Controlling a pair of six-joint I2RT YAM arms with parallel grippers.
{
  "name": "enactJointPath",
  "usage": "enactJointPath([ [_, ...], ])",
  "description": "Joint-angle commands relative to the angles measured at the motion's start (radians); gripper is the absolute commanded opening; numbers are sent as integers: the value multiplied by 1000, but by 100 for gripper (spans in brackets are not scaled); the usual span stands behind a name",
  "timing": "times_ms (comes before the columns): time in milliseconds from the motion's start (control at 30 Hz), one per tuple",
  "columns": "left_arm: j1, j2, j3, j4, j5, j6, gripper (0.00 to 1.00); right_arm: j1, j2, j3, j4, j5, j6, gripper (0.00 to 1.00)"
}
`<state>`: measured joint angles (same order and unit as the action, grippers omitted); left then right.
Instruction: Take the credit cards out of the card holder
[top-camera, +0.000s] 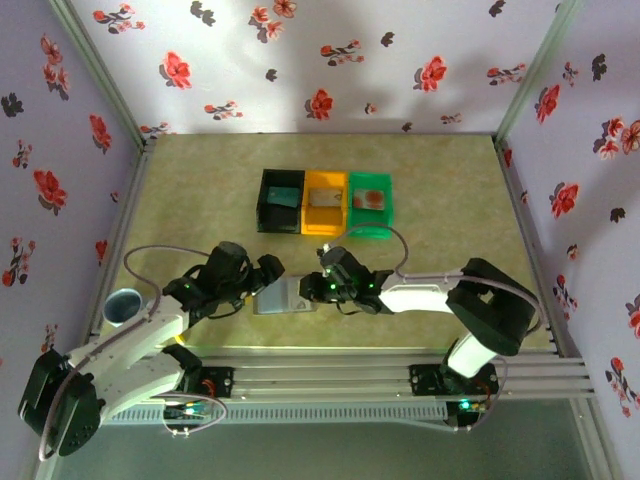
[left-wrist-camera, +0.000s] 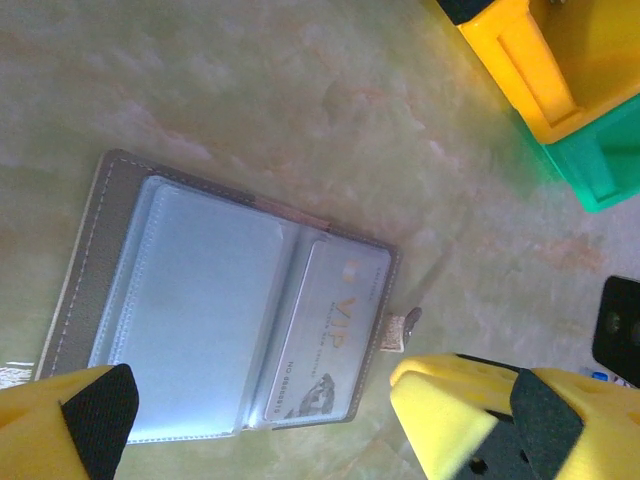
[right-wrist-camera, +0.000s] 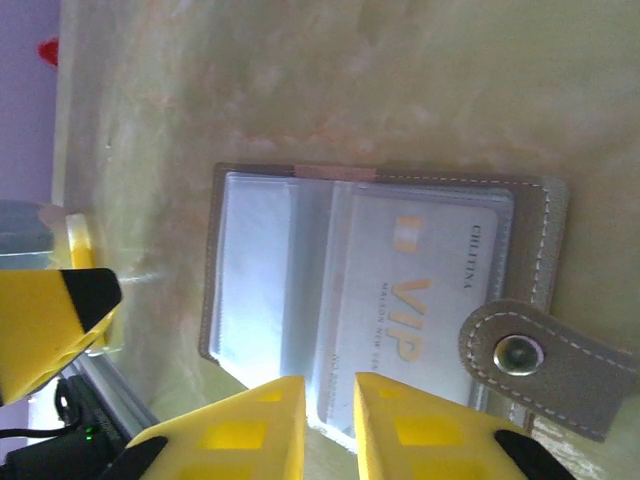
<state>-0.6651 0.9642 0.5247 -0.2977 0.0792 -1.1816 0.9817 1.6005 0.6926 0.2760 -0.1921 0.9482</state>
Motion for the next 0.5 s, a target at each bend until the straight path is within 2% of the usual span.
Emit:
enactJointPath([
  [0, -13, 12, -6, 28, -21, -24, 98, 6, 15, 4, 8, 38, 11, 19],
  [467, -51, 83, -5, 86, -18, -35, 86, 7, 38, -6, -31, 90, 4, 11],
])
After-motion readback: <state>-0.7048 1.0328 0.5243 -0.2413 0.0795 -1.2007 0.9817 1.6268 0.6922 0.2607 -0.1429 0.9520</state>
